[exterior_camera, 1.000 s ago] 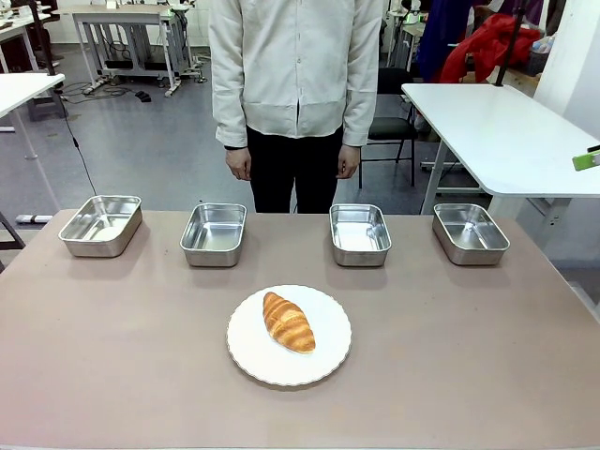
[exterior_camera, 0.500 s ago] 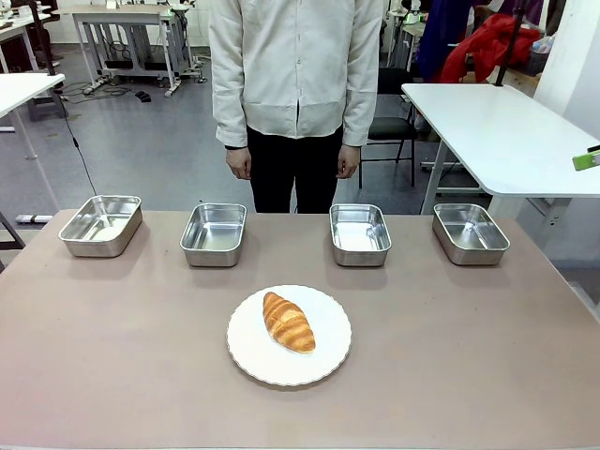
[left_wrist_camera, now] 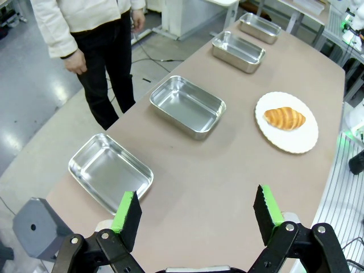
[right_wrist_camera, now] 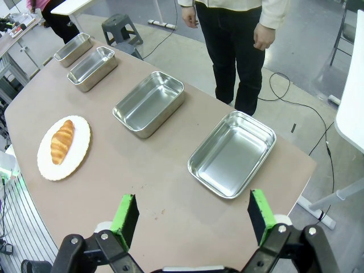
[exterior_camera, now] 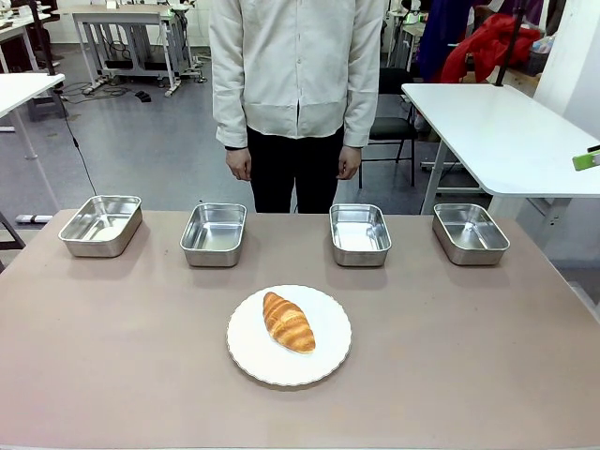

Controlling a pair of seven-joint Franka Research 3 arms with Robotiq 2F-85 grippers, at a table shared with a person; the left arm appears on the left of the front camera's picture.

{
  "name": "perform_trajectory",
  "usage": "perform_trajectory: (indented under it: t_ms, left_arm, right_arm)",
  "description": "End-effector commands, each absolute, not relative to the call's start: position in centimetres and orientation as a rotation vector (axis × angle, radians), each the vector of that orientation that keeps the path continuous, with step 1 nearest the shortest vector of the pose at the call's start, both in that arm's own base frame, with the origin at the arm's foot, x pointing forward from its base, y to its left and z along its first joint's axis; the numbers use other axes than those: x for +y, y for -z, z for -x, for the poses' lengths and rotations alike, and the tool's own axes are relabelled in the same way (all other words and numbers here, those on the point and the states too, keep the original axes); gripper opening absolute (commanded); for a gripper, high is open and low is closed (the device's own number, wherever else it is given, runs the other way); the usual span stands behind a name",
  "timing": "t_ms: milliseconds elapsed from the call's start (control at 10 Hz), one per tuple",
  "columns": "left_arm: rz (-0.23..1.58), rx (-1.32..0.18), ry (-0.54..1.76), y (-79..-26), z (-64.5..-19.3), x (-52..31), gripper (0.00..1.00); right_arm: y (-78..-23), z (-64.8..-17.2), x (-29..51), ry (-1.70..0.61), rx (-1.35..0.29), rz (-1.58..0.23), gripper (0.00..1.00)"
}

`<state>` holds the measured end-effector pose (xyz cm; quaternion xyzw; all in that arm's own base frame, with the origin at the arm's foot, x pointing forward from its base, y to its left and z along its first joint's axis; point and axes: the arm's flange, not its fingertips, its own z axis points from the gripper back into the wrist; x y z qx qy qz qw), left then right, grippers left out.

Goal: Place the bread in the container.
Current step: Place the Butter Roll into the Airtight Container indicated by the human.

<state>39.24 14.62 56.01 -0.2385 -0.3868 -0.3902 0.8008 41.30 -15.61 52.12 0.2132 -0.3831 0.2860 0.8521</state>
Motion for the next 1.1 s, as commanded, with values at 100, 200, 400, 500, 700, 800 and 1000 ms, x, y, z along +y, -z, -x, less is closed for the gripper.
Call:
perform_trajectory:
  t_ms: [100,200,400,500,700,800,1000]
  left_arm:
    - [0.520,-0.844,0.844,-56.08,-39.21,14.54,1.00]
    - [0.520,-0.844,0.844,-56.08,-39.21,14.54,1.00]
    - [0.520,-0.844,0.844,-56.08,-39.21,14.54,1.00]
    - [0.520,-0.844,0.844,-56.08,-39.21,14.54,1.00]
    - [0.520,-0.844,0.844,-56.08,-39.21,14.54,1.00]
    - [0.520,-0.844,0.844,-56.08,-39.21,14.54,1.00]
    - [0.520,-0.844,0.844,-56.08,-39.21,14.54,1.00]
  right_arm:
    - [-52.18,-41.53,-15.54,-0.611,-0.828,-0.457,1.00]
    - [-52.18,-41.53,-15.54,-0.611,-0.828,-0.457,1.00]
    - [-52.18,-41.53,-15.54,-0.611,-0.828,-0.457,1.00]
    - [-52.18,-41.53,-15.54,-0.611,-0.828,-0.457,1.00]
    - [-52.18,-41.53,-15.54,-0.611,-0.828,-0.457,1.00]
    - [-52.18,-41.53,-15.54,-0.611,-0.828,-0.457,1.00]
    - [-52.18,-41.53,-15.54,-0.611,-0.828,-0.457,1.00]
